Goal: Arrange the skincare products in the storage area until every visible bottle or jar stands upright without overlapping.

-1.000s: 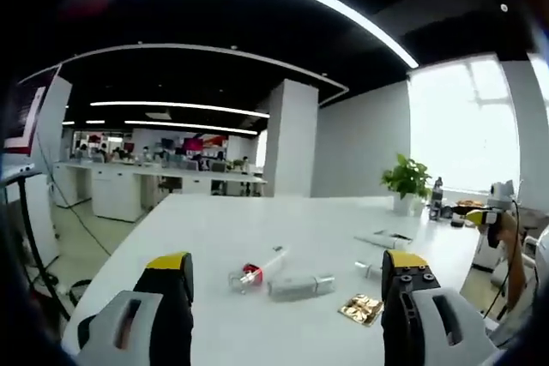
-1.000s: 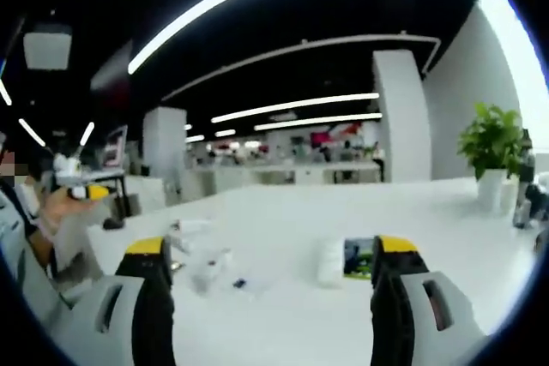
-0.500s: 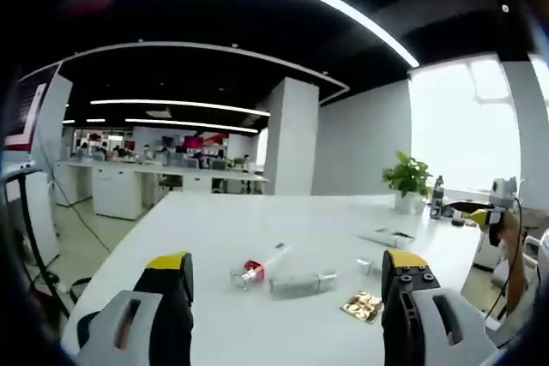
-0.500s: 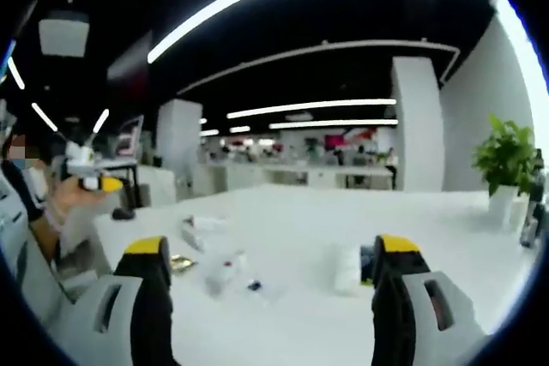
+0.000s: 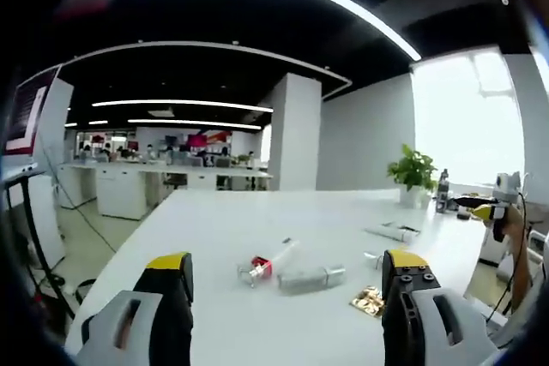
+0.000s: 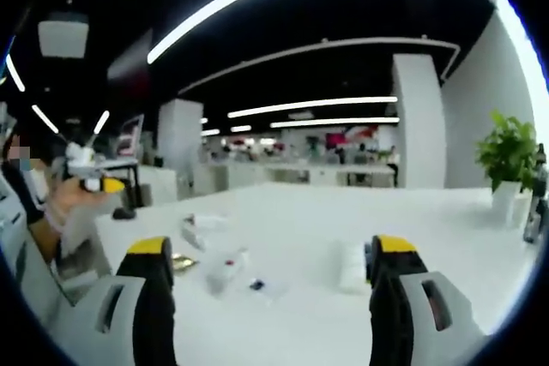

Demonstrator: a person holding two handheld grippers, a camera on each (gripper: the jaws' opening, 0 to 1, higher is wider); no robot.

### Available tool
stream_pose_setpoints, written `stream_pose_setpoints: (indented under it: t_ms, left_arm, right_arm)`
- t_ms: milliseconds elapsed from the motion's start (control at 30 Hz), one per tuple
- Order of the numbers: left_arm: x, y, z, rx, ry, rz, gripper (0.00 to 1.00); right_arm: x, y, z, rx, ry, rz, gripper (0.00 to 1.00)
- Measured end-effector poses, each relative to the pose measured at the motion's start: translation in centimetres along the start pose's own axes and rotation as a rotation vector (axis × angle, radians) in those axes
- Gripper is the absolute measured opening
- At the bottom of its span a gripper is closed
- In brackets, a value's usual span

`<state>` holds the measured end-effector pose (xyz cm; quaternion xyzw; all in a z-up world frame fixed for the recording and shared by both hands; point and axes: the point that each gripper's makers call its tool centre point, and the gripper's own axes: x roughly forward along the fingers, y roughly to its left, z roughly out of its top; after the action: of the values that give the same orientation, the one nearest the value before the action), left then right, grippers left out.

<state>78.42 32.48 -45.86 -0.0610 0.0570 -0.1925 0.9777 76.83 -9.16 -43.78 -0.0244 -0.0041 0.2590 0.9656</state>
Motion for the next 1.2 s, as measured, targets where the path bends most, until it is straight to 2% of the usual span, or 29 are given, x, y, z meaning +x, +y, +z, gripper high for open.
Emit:
stream_pose_setpoints:
  t_ms: [167, 467, 700, 867, 967, 1033, 1200]
  left_arm:
    - [0.6, 0.5, -1.4, 0.000, 0.048, 0.000, 0.93]
    - [1.0, 1.0, -1.1, -0.008, 0.043, 0.007, 0.93]
    - [1.7, 1.3, -2.0, -0.020, 0.056, 0.012, 0.93]
    - [3.7, 3.3, -2.9, -0.018, 0.096, 0.028, 0.93]
    - [4.9, 4.5, -2.4, -0.035, 0.068, 0.046, 0.92]
    - [5.9, 4.5, -2.2, -0.029, 0.038, 0.023, 0.89]
    - [7.3, 4.8, -2.6, -0.054, 0.048, -0.001, 0.87]
  right_arm:
    - [-0.1, -0.1, 0.1, 0.001, -0.003, -0.001, 0.94]
    - [0.0, -1.0, 0.1, 0.013, -0.012, -0.026, 0.93]
    - [0.2, -0.9, -0.3, 0.024, -0.004, -0.013, 0.93]
    - [0.3, -0.9, -0.6, 0.030, -0.002, -0.010, 0.93]
    - [0.3, -0.8, -0.7, 0.044, -0.003, -0.004, 0.93]
    - [0.2, -0.8, -0.6, 0.044, -0.005, -0.003, 0.93]
    - [-0.1, -0.7, -0.3, 0.035, -0.019, -0.003, 0.93]
